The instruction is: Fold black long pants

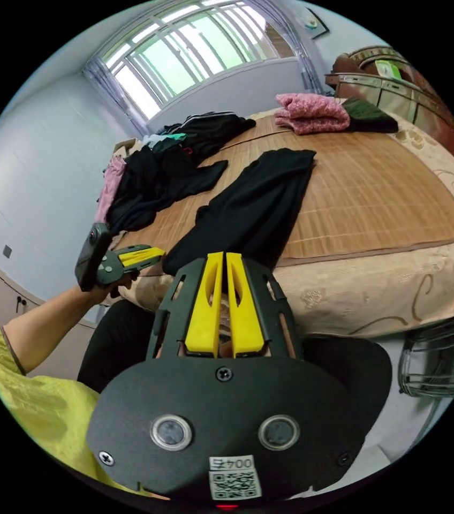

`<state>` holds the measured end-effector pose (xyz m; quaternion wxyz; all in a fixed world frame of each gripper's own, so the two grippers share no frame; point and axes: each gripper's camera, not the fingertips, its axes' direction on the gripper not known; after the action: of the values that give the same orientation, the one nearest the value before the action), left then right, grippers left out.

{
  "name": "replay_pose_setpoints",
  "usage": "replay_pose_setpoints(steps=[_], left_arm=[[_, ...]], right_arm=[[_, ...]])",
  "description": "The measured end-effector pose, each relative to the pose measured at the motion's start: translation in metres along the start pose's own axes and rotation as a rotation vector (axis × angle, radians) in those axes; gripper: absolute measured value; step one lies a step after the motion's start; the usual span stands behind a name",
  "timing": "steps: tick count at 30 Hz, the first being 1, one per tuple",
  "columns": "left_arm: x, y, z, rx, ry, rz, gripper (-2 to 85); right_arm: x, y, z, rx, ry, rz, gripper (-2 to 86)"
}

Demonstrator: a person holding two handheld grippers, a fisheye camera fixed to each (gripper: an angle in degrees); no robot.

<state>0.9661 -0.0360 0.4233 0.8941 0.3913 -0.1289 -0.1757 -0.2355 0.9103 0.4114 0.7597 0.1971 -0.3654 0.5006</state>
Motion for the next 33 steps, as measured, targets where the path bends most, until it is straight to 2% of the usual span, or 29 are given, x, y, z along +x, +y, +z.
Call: replay_pose_setpoints(steps=[4, 7, 10, 16, 19, 23, 28, 33], left_arm=[[-0.018, 0.007, 0.001, 0.014, 0.017, -0.018, 0.4], [-0.029, 0.013, 0.004, 0.02, 0.02, -0.014, 0.5], [-0.045, 0.019, 0.008, 0.024, 0.043, -0.029, 0.5], [-0.088, 0.037, 0.019, 0.054, 0.127, -0.084, 0.8], [-0.118, 0.044, 0.021, 0.06, 0.312, -0.134, 1.1], [-0.126, 0.052, -0.002, 0.175, 0.333, -0.137, 1.8], [-0.109, 0.044, -0.006, 0.186, 0.378, -0.064, 6.1], [-0.11, 0.039, 0.011, 0.153, 0.41, -0.059, 7.5]], right_arm=[[0.026, 0.031, 0.009, -0.091, 0.096, 0.045, 0.0], [0.047, 0.032, -0.011, -0.014, 0.039, 0.1, 0.6], [0.07, 0.026, -0.017, -0.085, 0.014, 0.102, 2.3], [0.125, 0.017, -0.055, -0.037, -0.129, 0.143, 5.6], [0.169, 0.002, -0.063, -0.016, -0.284, 0.248, 5.8], [0.225, -0.014, -0.053, -0.032, -0.489, 0.415, 9.2], [0.265, -0.022, -0.041, -0.04, -0.581, 0.538, 7.9], [0.281, -0.033, -0.032, -0.073, -0.577, 0.539, 8.3]])
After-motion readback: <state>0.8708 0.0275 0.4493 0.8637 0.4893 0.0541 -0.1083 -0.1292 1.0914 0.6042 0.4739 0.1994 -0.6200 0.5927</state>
